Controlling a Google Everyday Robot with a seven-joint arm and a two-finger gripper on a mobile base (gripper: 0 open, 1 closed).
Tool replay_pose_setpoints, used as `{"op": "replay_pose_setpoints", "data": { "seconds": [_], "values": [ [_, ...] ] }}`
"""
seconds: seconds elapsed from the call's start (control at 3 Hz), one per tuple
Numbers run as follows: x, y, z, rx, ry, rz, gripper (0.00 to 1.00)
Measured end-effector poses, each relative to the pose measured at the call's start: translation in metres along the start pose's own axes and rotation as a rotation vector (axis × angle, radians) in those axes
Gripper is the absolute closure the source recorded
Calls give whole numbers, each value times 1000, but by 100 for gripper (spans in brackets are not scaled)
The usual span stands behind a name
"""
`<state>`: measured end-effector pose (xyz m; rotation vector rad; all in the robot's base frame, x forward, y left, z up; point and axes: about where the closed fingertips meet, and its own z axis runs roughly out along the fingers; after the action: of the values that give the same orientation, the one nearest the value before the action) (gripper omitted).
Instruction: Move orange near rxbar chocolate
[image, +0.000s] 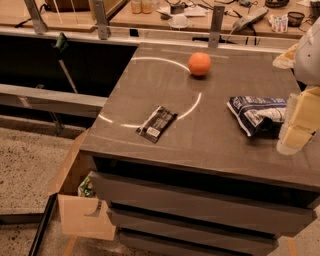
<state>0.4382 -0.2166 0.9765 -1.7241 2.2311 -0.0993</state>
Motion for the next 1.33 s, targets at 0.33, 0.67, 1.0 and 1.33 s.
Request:
{"op": "replay_pose_setpoints", "data": {
  "seconds": [0.33,0.67,1.0,1.33],
  "values": [
    [0,0,0,0,0,0,0],
    [-1,-3,-2,11,-40,7,0],
    [9,-32,-1,38,-156,35,0],
    [23,-92,29,63,-347,181,0]
  ]
}}
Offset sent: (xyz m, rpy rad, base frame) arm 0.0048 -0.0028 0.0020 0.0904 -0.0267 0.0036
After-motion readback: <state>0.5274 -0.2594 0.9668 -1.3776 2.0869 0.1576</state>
